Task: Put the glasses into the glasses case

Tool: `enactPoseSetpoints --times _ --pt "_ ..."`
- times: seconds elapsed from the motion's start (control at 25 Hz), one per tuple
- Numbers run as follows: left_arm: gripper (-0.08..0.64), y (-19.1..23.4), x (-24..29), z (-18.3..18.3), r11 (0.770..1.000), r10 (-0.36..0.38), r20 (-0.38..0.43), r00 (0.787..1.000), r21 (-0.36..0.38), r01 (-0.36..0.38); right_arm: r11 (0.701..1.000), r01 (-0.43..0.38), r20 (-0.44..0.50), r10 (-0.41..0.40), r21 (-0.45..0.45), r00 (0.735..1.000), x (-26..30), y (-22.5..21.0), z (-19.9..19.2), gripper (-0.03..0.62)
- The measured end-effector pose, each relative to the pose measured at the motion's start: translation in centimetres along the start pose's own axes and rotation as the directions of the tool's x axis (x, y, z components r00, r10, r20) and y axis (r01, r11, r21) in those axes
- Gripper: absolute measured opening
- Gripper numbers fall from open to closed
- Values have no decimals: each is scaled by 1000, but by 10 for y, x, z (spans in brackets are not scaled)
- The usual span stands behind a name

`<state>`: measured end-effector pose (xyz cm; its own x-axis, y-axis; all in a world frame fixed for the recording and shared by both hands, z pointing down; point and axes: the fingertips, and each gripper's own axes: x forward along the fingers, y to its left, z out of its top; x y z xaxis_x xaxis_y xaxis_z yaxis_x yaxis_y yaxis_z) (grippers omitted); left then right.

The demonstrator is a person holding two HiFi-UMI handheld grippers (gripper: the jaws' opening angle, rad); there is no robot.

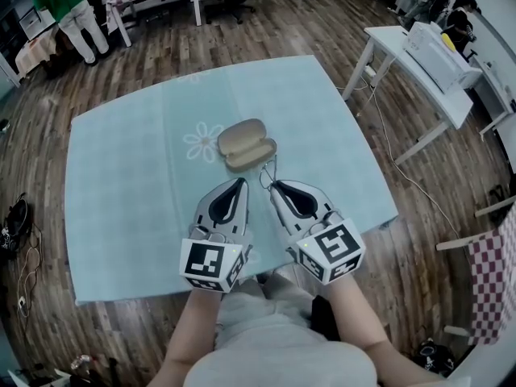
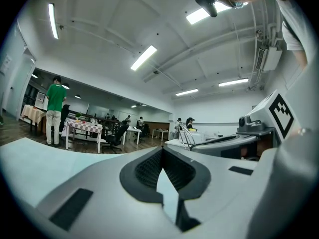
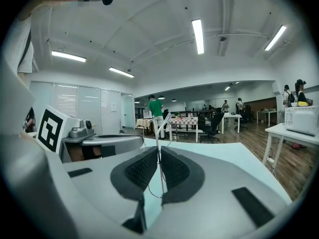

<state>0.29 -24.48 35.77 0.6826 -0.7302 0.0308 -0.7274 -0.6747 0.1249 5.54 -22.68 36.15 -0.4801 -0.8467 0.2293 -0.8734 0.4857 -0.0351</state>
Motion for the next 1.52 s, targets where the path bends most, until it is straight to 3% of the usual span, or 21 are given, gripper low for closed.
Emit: enactPoseSetpoints --times 0.64,0.88,1.12,1.28,1.52 --pt "8 35 42 -19 989 143 -48 989 -37 -145 989 -139 -102 133 -54 986 47 -50 -8 26" --pt "8 40 56 -23 991 132 -60 989 -7 -133 970 -226 -168 209 -86 963 70 -60 -17 26" --pt "8 57 63 -34 979 200 -99 975 -28 -204 937 -321 -222 287 -136 932 93 -66 -22 27" --pt "8 66 70 -37 977 208 -111 972 -26 -212 907 -378 -258 327 -184 909 110 -72 -23 27" --pt "8 78 83 -47 972 226 -139 964 -31 -232 822 -500 -322 412 -272 852 130 -73 -28 27"
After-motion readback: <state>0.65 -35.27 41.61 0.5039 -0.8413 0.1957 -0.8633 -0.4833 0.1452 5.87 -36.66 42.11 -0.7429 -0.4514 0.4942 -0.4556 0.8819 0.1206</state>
